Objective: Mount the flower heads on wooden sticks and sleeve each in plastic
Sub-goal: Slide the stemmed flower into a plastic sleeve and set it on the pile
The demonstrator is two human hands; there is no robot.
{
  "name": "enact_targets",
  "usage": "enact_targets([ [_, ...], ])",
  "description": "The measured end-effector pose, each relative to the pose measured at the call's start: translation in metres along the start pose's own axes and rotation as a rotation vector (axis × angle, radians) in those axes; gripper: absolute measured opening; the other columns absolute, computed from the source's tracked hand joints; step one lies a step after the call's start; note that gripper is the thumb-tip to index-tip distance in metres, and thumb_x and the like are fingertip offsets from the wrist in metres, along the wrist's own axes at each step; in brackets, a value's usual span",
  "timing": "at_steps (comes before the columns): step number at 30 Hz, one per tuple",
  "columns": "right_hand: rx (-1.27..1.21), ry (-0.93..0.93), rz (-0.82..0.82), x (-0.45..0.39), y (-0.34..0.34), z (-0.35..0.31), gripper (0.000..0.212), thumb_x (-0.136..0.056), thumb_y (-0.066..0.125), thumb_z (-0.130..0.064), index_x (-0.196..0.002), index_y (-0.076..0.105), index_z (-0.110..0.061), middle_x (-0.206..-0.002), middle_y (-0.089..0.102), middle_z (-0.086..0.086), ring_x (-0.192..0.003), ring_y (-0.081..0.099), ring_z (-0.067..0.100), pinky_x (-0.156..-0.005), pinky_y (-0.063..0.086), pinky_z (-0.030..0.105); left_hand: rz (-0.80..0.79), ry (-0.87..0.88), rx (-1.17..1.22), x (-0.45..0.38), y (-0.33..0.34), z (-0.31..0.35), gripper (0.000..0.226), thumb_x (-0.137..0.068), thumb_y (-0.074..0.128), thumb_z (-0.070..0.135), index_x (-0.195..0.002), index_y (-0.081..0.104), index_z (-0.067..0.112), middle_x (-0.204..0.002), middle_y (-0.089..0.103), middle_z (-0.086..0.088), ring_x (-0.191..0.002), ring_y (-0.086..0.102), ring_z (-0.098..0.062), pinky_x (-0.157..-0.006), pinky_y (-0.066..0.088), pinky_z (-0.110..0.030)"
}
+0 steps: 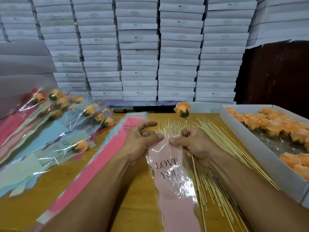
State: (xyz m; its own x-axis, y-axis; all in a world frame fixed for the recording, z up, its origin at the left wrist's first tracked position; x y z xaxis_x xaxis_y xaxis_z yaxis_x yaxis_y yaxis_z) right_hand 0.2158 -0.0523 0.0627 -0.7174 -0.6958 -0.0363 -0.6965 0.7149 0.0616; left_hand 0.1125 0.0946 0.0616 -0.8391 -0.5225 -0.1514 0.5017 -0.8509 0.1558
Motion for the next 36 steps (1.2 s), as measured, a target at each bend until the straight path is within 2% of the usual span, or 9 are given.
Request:
enact_targets([
  [5, -0.018, 0.034, 0.06, -0.001, -0.002, 0.003, 0.05, -0.074, 0.085, 0.003, -0.084, 0.04, -0.016, -0.063, 0.058, 0.007, -0.031, 0.035, 0.009, -0.031, 0.029, 0.02, -0.047, 0.126, -0.061, -0.001, -0.005, 0.002, 0.045, -0.06, 0.091, 0.02, -0.1, 0.07, 0.021, -0.081, 0.067, -0.014, -0.079, 0.066, -0.024, -0.079, 0.054, -0.043],
  [7, -0.041, 0.048, 0.087, -0.002, -0.004, 0.005, 0.05, -0.072, 0.086, 0.003, -0.085, 0.041, -0.016, -0.057, 0.054, 0.006, -0.031, 0.036, 0.01, -0.034, 0.031, 0.021, -0.068, 0.176, -0.133, 0.001, -0.004, 0.006, 0.032, -0.066, 0.088, 0.024, -0.095, 0.074, 0.022, -0.09, 0.072, -0.015, -0.081, 0.068, -0.021, -0.072, 0.054, -0.04],
  [12, -0.04, 0.098, 0.087, -0.003, -0.005, 0.01, 0.053, -0.07, 0.088, 0.0, -0.087, 0.04, -0.016, -0.044, 0.049, -0.002, -0.031, 0.038, 0.009, -0.033, 0.034, 0.019, -0.05, 0.3, -0.303, 0.005, -0.004, 0.013, 0.019, -0.07, 0.083, 0.022, -0.086, 0.078, 0.013, -0.106, 0.071, -0.005, -0.096, 0.064, -0.023, -0.079, 0.055, -0.035],
  [16, 0.015, 0.118, 0.104, -0.002, -0.005, 0.01, 0.056, -0.067, 0.091, -0.004, -0.09, 0.041, -0.015, -0.055, 0.055, 0.003, -0.031, 0.039, 0.008, -0.03, 0.027, 0.017, -0.023, 0.329, -0.404, 0.002, -0.008, 0.012, 0.01, -0.077, 0.082, 0.011, -0.08, 0.074, 0.008, -0.09, 0.064, 0.0, -0.087, 0.057, -0.022, -0.079, 0.048, -0.033],
  [21, 0.026, 0.171, 0.055, 0.001, 0.001, 0.01, 0.053, -0.07, 0.09, -0.007, -0.089, 0.041, -0.015, -0.07, 0.064, 0.011, -0.031, 0.037, 0.005, -0.028, 0.025, 0.017, -0.083, 0.273, -0.199, 0.003, -0.005, 0.012, 0.009, -0.077, 0.077, -0.002, -0.071, 0.071, 0.003, -0.094, 0.071, -0.006, -0.094, 0.066, -0.014, -0.078, 0.049, -0.023],
  [26, -0.041, 0.228, -0.028, 0.002, 0.004, 0.01, 0.042, -0.074, 0.087, -0.008, -0.084, 0.046, -0.014, -0.071, 0.063, 0.01, -0.033, 0.038, 0.005, -0.027, 0.023, 0.015, -0.143, 0.18, 0.069, -0.002, -0.006, 0.007, 0.01, -0.07, 0.075, -0.001, -0.072, 0.066, 0.002, -0.065, 0.062, -0.004, -0.062, 0.047, -0.02, -0.068, 0.039, -0.027],
  [30, -0.032, 0.225, -0.049, 0.005, 0.007, 0.009, 0.035, -0.075, 0.086, -0.012, -0.089, 0.054, -0.009, -0.069, 0.066, 0.008, -0.033, 0.039, 0.004, -0.027, 0.023, 0.015, -0.176, 0.124, 0.158, -0.002, -0.004, 0.004, 0.013, -0.069, 0.075, -0.004, -0.067, 0.069, 0.007, -0.076, 0.065, -0.005, -0.07, 0.053, -0.018, -0.071, 0.044, -0.027],
  [33, -0.034, 0.23, -0.06, 0.006, 0.007, 0.008, 0.038, -0.075, 0.084, -0.03, -0.095, 0.062, -0.006, -0.062, 0.054, 0.001, -0.034, 0.036, 0.004, -0.028, 0.022, 0.015, -0.135, 0.083, 0.253, -0.004, -0.005, -0.003, 0.01, -0.07, 0.07, -0.005, -0.067, 0.069, 0.005, -0.082, 0.064, -0.006, -0.072, 0.059, -0.017, -0.073, 0.049, -0.029],
  [36, -0.083, 0.257, -0.044, 0.005, 0.003, 0.006, 0.031, -0.089, 0.075, -0.04, -0.089, 0.061, -0.012, -0.055, 0.044, -0.002, -0.033, 0.032, 0.005, -0.029, 0.021, 0.015, -0.104, 0.07, 0.179, -0.007, -0.008, -0.011, 0.007, -0.071, 0.075, -0.001, -0.071, 0.073, 0.005, -0.083, 0.066, -0.009, -0.071, 0.062, -0.021, -0.071, 0.051, -0.034],
])
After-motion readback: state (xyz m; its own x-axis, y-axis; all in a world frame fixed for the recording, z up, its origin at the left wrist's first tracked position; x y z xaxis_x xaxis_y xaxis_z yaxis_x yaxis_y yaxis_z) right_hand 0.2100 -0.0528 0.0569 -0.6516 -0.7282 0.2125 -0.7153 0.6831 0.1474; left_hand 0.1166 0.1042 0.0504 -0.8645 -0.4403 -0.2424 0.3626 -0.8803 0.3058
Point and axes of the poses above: each hand's wrist, its own x-axis away from the middle knuckle, its own y-axis out of the palm, z = x × y, the point moved 5 cm from there along -x, towards the middle knuckle
